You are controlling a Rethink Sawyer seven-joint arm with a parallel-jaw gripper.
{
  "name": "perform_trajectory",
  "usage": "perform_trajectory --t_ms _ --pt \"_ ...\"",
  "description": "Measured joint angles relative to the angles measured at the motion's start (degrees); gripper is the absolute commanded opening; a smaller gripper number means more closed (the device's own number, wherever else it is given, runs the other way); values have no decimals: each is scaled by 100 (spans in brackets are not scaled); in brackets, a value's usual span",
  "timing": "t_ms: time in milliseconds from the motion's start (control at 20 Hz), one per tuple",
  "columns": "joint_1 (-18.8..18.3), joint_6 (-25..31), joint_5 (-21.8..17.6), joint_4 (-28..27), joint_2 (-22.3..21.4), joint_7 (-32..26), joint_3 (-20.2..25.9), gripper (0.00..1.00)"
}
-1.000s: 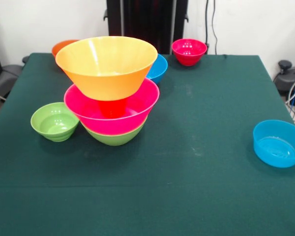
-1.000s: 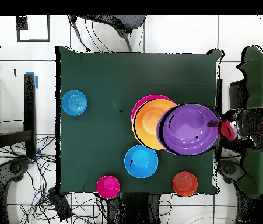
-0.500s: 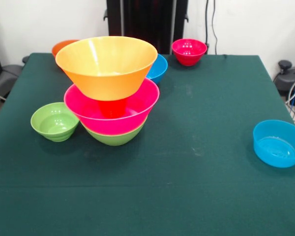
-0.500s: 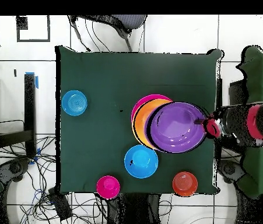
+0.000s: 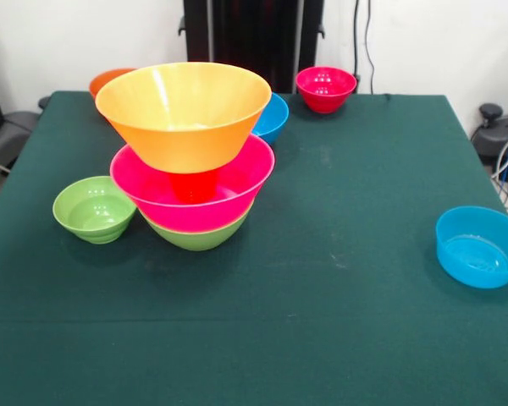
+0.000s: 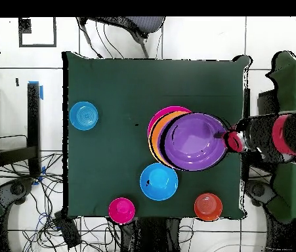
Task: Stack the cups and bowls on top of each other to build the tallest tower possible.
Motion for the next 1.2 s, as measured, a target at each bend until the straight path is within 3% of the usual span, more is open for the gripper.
perform_trajectory --t_ms 1200 --pt "6 -14 -18 -4 541 0 -104 0"
